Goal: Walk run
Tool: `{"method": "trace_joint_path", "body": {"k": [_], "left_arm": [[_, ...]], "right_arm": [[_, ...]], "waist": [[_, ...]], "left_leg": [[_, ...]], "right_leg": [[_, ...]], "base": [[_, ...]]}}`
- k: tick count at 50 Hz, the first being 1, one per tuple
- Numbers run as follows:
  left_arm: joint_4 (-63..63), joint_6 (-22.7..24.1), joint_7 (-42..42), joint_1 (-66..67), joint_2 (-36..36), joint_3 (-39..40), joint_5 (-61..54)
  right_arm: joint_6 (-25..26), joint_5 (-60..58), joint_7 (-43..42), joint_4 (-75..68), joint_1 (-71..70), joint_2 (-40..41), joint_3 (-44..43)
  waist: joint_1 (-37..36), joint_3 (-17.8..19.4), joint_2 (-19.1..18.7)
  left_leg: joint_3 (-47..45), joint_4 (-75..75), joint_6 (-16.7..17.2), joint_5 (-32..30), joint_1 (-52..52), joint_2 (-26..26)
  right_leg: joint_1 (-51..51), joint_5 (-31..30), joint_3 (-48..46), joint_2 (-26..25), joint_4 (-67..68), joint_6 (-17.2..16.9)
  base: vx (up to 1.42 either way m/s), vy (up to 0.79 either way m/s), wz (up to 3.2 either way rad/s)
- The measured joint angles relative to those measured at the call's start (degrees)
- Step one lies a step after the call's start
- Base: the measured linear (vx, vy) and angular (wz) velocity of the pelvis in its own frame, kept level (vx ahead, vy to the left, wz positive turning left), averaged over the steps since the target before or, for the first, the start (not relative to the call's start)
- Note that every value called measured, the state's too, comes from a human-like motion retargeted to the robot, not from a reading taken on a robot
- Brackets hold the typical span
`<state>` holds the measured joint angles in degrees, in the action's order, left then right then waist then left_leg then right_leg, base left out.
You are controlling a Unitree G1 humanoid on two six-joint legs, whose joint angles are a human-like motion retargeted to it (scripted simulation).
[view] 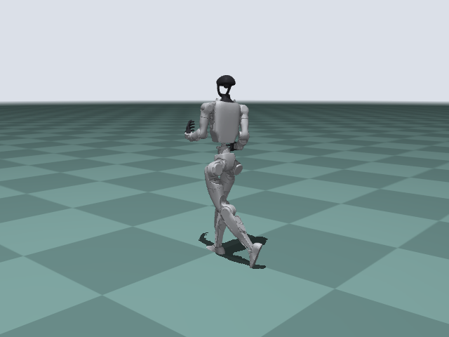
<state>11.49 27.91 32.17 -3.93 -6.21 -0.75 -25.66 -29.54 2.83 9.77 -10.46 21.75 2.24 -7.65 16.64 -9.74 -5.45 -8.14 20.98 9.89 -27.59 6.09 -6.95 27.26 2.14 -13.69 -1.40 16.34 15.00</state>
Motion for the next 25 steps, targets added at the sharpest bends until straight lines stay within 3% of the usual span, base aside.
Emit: {"method": "trace_joint_path", "body": {"k": [1,2,3,5,8,10,13,16,18,19,20,22,25], "left_arm": [[0.84,0.17,1.86,2.07,0.07,0.58,1.11],[2.01,0.38,3.68,3.9,0.42,1.01,2.33],[3.83,0.65,5.45,5.24,1.31,1.13,3.77],[6.94,1.89,6.32,9.13,3.67,2.24,5.92],[7.92,4.43,4.6,18.8,6.07,3.14,4.82],[7.81,5.43,3.93,24.93,7.77,4.28,4.67],[7.54,6.13,3.56,32.41,9.35,6.98,5.57],[6.99,6.61,3.09,37.17,9.88,8.27,6.76],[6.34,7.19,2.07,38.07,9.61,8.16,7.62],[6.01,7.43,1.35,37.73,9.32,7.74,8.1],[5.68,7.64,0.58,37.14,9.01,7.21,8.59],[5.28,7.67,-0.39,34.54,8.19,5.46,9.94],[6.3,8.16,-1.58,29.89,7.15,2.22,10.62]], "right_arm": [[-0.32,0.43,-1.42,-0.05,-0.75,0.72,0.76],[-0.49,1.33,-2.18,-0.28,-2.23,1.38,0.51],[-0.37,3.2,-1.61,-0.87,-5.17,1.89,-1.78],[0.7,5.96,1.02,-0.92,-9.8,2.1,-2.25],[0.05,8.55,2.93,0.69,-13.29,-0.01,0.7],[-0.88,8.42,2.24,2.13,-15.18,-1.87,1.76],[-1.88,6.77,1.5,4.56,-16.47,-5.1,3.01],[-1.94,5.2,2.33,6.35,-16.18,-7.8,3.19],[-1.64,4.54,3.06,6.84,-15.81,-8.92,2.82],[-1.53,4.45,3.36,6.69,-15.51,-9.26,2.56],[-1.46,4.44,3.63,6.4,-15.16,-9.54,2.33],[-1.22,5.03,4.34,5.09,-13.93,-9.76,1.46],[-1.49,4.52,7.56,2.4,-9.34,-8.1,0.0]], "waist": [[-0.94,-0.13,-0.15],[-2.17,-0.51,0.13],[-4.0,-1.36,1.28],[-6.35,-2.25,4.59],[-5.62,-2.59,6.09],[-7.36,-2.16,6.93],[-12.23,-0.98,8.32],[-18.32,1.35,9.19],[-21.06,3.31,9.16],[-22.02,4.07,8.77],[-22.98,4.69,8.34],[-22.49,4.34,8.93],[-17.51,3.6,12.53]], "left_leg": [[-0.67,9.6,-1.01,-1.45,-2.47,1.98],[0.36,18.06,-1.87,-1.9,-5.58,2.39],[4.82,24.25,-2.42,-0.35,-9.97,-0.31],[4.35,32.09,-6.02,8.16,-17.04,-2.51],[1.31,33.4,-14.33,22.32,-25.57,2.91],[-0.24,26.71,-16.33,28.78,-30.17,4.52],[-2.76,8.81,-13.3,29.43,-32.48,4.92],[3.63,-7.0,-11.56,32.82,-31.87,1.23],[6.59,-13.39,-5.13,33.85,-30.5,0.78],[5.73,-14.42,-3.63,32.59,-30.02,1.3],[4.03,-14.61,-3.46,30.66,-29.72,1.93],[3.38,-10.71,-16.02,30.2,-29.49,-0.21],[8.06,-0.6,-18.46,42.91,-25.73,-7.69]], "right_leg": [[-0.66,3.59,8.76,-4.62,3.47,-0.99],[-1.31,6.42,12.56,-6.02,6.55,-1.79],[-1.97,7.73,6.43,-0.98,8.84,-2.22],[-5.28,9.41,7.44,0.4,8.56,-1.52],[-11.54,8.26,11.87,-1.24,3.22,-1.54],[-15.53,4.15,12.34,-1.33,-1.27,-1.82],[-20.54,-3.96,16.7,-3.06,-5.51,-2.83],[-26.69,-11.67,20.31,-4.37,-7.25,-2.92],[-31.31,-16.85,21.02,-5.15,-7.42,-3.2],[-33.32,-19.63,20.18,-5.38,-6.69,-3.95],[-35.14,-22.51,18.95,-5.43,-5.62,-4.95],[-35.29,-29.07,17.32,-4.68,1.33,-11.33],[-28.03,-32.14,10.4,-1.23,27.93,-20.96]], "base": [[1.56,-0.74,-1.3],[1.42,-0.72,-0.98],[1.25,-0.57,-0.93],[1.14,-0.5,-1.19],[1.04,-0.4,-1.1],[1.17,-0.37,-1.43],[0.95,-0.27,-1.9],[1.24,-0.25,-1.95],[1.16,-0.19,-1.33],[1.22,-0.16,-0.86],[1.25,-0.14,-0.49],[1.36,-0.13,0.31],[1.64,-0.17,1.14]]}}
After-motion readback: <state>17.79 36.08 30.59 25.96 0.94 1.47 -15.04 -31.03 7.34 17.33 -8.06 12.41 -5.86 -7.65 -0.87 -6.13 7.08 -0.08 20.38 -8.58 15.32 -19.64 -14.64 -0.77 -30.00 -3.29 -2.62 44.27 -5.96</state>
